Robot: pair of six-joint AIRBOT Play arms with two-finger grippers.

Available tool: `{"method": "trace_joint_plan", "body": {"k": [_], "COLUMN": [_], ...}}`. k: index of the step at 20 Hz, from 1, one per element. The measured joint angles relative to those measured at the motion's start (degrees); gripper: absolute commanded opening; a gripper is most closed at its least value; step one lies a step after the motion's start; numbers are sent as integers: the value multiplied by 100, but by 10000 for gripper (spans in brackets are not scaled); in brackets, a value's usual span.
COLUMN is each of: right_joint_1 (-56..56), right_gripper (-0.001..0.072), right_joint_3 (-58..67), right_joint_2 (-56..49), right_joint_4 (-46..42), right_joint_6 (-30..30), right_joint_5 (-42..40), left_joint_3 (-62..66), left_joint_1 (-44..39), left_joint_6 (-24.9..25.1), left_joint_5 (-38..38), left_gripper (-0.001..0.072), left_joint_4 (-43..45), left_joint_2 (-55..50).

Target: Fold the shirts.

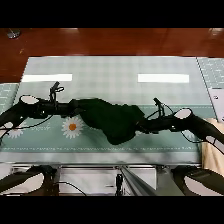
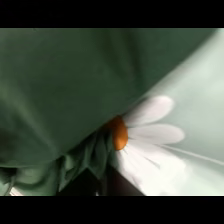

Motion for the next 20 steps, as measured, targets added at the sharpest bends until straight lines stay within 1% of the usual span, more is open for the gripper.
{"method": "trace_joint_plan", "body": {"k": [3, 5, 7, 10, 11, 13, 15, 16, 18, 20], "right_joint_1": [74, 98, 111, 118, 122, 122, 122, 122, 122, 122], "right_gripper": [26, 26, 26, 26, 26, 26, 26, 26, 26, 26], "right_joint_3": [254, 758, 1606, 3646, 4476, 6177, 7742, 8314, 9016, 9230], "right_joint_2": [-70, -63, -15, 42, 48, 70, 107, 195, 542, 1067], "right_joint_4": [271, 160, -319, -1687, -2190, -2968, -3556, -3746, -4061, -4232], "right_joint_6": [-328, -363, -114, 638, 885, 1276, 1530, 1604, 1696, 1716], "right_joint_5": [109, 350, 640, 1241, 1462, 1825, 2194, 2328, 2538, 2662], "left_joint_3": [22, 188, 612, 1764, 2205, 3237, 4269, 4771, 5571, 6094], "left_joint_1": [-7, 2, 13, 20, 17, 17, 20, 20, 17, 20], "left_joint_6": [59, 129, 173, 155, 52, -315, -828, -1047, -1357, -1556], "left_joint_5": [-101, -162, -184, -179, -129, 28, 63, 87, -17, -201], "left_gripper": [21, 21, 20, 19, 19, 19, 19, 20, 19, 20], "left_joint_4": [-39, -50, -109, -129, -83, 249, 922, 1283, 1993, 2581], "left_joint_2": [33, 170, 422, 885, 1005, 1246, 1473, 1611, 1923, 2302]}}
